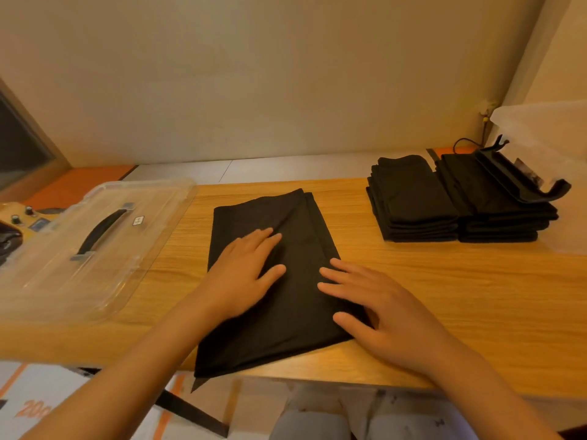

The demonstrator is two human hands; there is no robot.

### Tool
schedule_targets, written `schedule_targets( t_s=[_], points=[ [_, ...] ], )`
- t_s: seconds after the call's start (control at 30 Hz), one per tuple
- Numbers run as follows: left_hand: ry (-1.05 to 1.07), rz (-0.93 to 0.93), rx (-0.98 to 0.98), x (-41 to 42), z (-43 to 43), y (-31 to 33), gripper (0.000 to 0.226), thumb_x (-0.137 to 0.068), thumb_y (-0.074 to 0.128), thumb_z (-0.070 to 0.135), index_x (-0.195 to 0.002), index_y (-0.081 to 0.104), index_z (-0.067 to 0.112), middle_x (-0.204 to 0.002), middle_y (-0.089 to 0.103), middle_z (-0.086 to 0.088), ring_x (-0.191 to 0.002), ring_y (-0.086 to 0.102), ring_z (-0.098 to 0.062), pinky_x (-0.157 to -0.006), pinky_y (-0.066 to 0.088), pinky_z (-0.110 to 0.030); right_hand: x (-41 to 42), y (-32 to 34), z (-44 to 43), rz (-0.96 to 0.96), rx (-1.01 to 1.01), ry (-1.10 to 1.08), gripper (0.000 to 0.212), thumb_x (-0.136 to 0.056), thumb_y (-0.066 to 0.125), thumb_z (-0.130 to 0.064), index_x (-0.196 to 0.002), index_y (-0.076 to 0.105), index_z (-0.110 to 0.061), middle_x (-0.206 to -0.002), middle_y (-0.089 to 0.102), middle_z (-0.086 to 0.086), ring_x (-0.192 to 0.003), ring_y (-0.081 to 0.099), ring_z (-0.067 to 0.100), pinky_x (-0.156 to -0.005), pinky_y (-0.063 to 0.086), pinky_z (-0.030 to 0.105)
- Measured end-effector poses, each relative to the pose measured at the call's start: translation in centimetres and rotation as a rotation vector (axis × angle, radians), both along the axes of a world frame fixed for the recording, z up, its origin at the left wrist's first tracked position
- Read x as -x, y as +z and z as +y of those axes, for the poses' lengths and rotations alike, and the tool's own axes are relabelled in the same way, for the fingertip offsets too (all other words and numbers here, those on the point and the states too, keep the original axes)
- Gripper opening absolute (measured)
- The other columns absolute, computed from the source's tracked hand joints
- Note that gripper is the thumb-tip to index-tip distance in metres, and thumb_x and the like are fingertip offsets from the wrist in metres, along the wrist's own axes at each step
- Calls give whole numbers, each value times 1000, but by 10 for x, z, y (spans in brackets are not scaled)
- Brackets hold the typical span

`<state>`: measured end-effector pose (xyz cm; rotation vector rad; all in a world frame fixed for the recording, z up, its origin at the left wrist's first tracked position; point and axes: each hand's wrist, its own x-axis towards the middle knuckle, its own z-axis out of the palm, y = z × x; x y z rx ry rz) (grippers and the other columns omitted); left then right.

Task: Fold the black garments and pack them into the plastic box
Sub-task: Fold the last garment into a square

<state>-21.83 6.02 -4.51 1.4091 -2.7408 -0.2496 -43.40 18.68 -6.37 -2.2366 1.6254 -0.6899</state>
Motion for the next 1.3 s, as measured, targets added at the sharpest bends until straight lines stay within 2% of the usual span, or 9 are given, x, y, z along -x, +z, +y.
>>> schedule_targets(
  t_s=[0.1,0.2,0.3,0.4,0.53,0.73,0.97,1.17,1.3],
  points=[
    [-15,-8,-23,-16,13,-19,93,-72,0,86,-152,6,37,-160,-1,13,-146,-6,-5,-118,-4,-30,-2,-4,12,111,-29,63,58,-83,25,-64,-135,44,-46,-140,27,-37,-133,4,-23,-110,2,11],
    [-44,7,4,-21,9,-28,95,-64,-11,89,-148,1,47,-159,-4,16,-146,-10,-7,-120,-5,-35,2,-8,29,172,-19,67,58,-85,22,-71,-134,44,-49,-142,27,-35,-135,6,-21,-111,3,13],
    [-87,-5,-6,-18,10,-27,85,-64,-7,91,-141,-6,55,-158,-8,19,-146,-14,-11,-119,-8,-41,3,-11,40,167,59,38,53,-93,22,-66,-128,55,-44,-141,43,-24,-138,21,-10,-111,20,26],
    [-59,101,-56,-22,10,-18,77,-74,8,84,-144,-2,54,-157,-8,21,-145,-14,-8,-119,-9,-43,-8,1,33,135,163,-51,52,-93,23,-65,-122,60,-41,-137,50,-20,-135,30,-7,-111,26,30],
    [56,113,38,-29,1,-7,62,-97,22,57,-152,5,34,-160,-3,11,-146,-10,-6,-120,-7,-39,-48,30,-12,83,138,-140,43,-99,35,-48,-138,46,-35,-147,39,-18,-139,23,-3,-114,9,21],
    [116,16,-42,-39,20,-24,66,-99,19,55,-153,-2,23,-161,-9,4,-146,-13,-9,-120,-6,-34,-73,3,-63,396,-208,-117,55,-102,21,-47,-153,6,-31,-161,1,-10,-146,-5,7,-119,-1,34],
    [95,55,-33,-43,37,-17,66,-99,17,54,-153,-6,24,-160,-14,6,-144,-19,-7,-119,-11,-34,-48,9,-77,423,-253,-330,54,-103,17,-45,-153,6,-28,-161,1,-5,-147,-6,13,-118,-1,40],
    [64,8,27,-28,57,-27,71,-97,19,59,-153,-6,22,-160,-13,5,-145,-18,-7,-120,-8,-34,-74,5,-137,463,-175,-111,52,-104,18,-42,-153,8,-29,-161,1,-6,-147,-6,11,-120,-1,39],
    [24,-11,31,-35,55,-30,72,-96,17,62,-153,-6,25,-160,-13,7,-145,-18,-8,-120,-7,-35,-50,-2,-168,467,-251,-243,52,-104,16,-41,-153,6,-28,-161,1,-3,-148,-2,15,-118,2,41]
  ],
)
